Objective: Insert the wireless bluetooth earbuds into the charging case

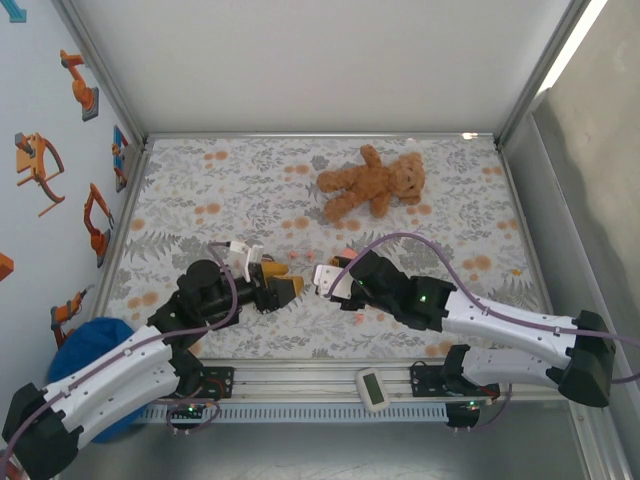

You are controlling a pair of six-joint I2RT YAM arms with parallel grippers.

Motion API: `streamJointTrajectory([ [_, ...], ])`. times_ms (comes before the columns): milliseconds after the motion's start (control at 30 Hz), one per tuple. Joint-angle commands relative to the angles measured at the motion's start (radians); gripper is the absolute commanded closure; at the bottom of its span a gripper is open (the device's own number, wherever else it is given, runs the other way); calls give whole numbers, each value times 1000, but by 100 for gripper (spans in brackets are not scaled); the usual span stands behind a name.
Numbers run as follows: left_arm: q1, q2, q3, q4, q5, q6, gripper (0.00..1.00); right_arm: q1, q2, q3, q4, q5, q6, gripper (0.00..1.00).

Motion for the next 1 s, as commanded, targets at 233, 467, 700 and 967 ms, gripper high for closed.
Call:
streamJointTrajectory([
  [233,-18,171,79,125,134,-33,19,32,-20,-5,41,54,31,68],
  [467,-37,273,126,146,176,-18,25,34,-17,-5,48,62,27,68],
  [700,-64,351,170,119,189,8,33,35,-13,-1,44,67,26,68],
  [967,-80,401,193,109,191,25,44,36,-16,0,42,62,26,68],
])
